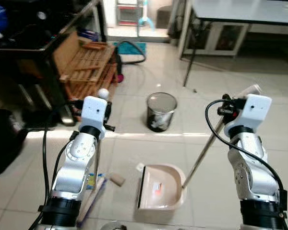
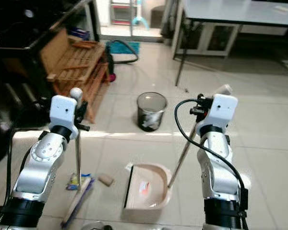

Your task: Sweep floor

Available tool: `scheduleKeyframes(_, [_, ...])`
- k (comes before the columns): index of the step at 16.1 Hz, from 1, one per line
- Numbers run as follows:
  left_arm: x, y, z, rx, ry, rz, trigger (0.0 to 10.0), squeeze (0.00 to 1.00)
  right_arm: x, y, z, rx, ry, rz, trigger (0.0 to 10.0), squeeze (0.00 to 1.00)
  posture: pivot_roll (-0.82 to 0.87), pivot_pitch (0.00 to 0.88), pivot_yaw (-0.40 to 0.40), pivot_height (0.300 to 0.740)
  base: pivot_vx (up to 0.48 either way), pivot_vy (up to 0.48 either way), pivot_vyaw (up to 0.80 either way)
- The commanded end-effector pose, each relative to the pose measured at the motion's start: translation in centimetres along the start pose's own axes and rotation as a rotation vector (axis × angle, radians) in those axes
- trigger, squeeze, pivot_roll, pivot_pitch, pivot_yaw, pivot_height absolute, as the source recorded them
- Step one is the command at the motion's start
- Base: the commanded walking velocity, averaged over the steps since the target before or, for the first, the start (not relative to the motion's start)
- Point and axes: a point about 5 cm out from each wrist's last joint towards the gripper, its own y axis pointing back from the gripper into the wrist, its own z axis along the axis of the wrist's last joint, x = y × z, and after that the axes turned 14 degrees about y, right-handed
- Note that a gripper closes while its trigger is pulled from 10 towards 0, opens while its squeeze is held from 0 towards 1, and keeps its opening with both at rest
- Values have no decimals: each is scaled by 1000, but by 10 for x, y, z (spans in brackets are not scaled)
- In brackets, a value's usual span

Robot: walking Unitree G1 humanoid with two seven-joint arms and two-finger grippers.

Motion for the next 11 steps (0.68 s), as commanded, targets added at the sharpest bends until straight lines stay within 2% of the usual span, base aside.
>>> scheduleKeyframes(1, [-2, -3, 8, -36, 19, 8, 10000, 0, -7, -4, 16, -73, -2, -36, 10000, 0, -16, 58, -4, 740, 0, 0, 0])
scheduleKeyframes(8, [12, 0, 9, -53, -13, 48, 10000, 0, -23, -15, 34, -179, 74, -122, 10000, 0, -11, 65, -11, 740, 0, 0, 0])
scheduleKeyframes(11, [18, 3, 7, -46, -20, 60, 10000, 0, -29, -21, 31, -162, 80, -164, 10000, 0, -3, 63, -14, 740, 0, 0, 0])
